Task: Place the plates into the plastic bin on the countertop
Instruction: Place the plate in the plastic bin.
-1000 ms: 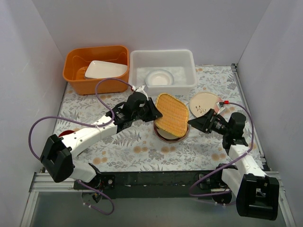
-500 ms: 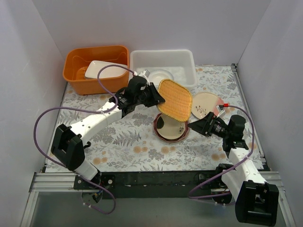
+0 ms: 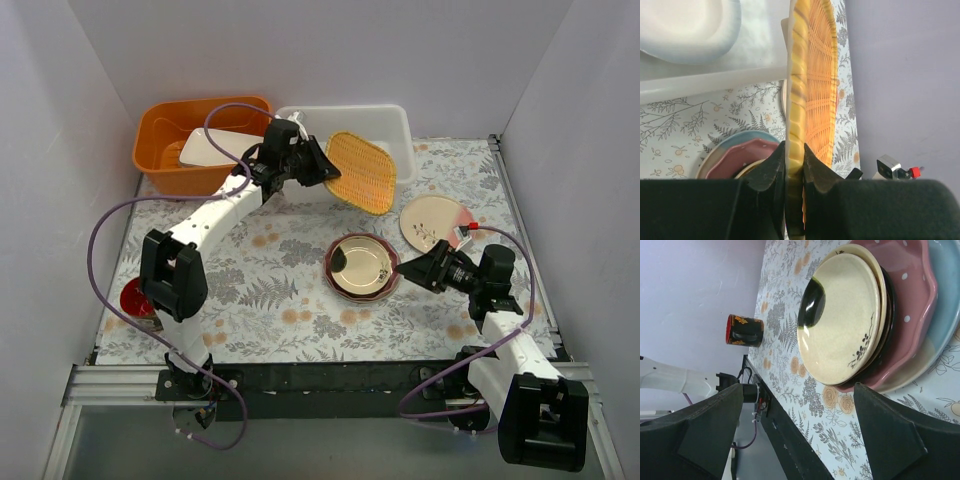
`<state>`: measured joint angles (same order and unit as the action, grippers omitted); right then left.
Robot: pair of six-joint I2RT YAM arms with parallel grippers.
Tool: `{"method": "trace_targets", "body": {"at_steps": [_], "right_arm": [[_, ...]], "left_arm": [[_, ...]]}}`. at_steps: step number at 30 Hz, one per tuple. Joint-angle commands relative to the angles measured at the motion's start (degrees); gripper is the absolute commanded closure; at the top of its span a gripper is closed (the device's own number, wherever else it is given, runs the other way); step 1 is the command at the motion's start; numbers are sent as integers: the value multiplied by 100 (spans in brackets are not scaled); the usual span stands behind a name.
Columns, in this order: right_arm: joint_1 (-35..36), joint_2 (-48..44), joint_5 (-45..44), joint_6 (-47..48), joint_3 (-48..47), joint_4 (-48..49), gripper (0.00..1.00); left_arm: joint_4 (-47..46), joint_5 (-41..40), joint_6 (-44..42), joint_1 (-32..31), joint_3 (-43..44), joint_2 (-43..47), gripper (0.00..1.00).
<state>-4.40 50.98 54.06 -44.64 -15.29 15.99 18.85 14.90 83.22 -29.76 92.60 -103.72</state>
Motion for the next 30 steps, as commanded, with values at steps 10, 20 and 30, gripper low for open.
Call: {"method": "trace_targets", "body": {"at_steps": [10,20,30], "right_arm": [[36,70,-168,368,-18,-272,2],[36,114,-212,412,114,-254,2],[36,105,-238,439,193,-245,2]], "left_arm": [[242,689,-87,251,1962,-1175,100],[66,1094,221,479,2869,-1976,100],[-391,1130,528,708,2904,-2178,100]]}}
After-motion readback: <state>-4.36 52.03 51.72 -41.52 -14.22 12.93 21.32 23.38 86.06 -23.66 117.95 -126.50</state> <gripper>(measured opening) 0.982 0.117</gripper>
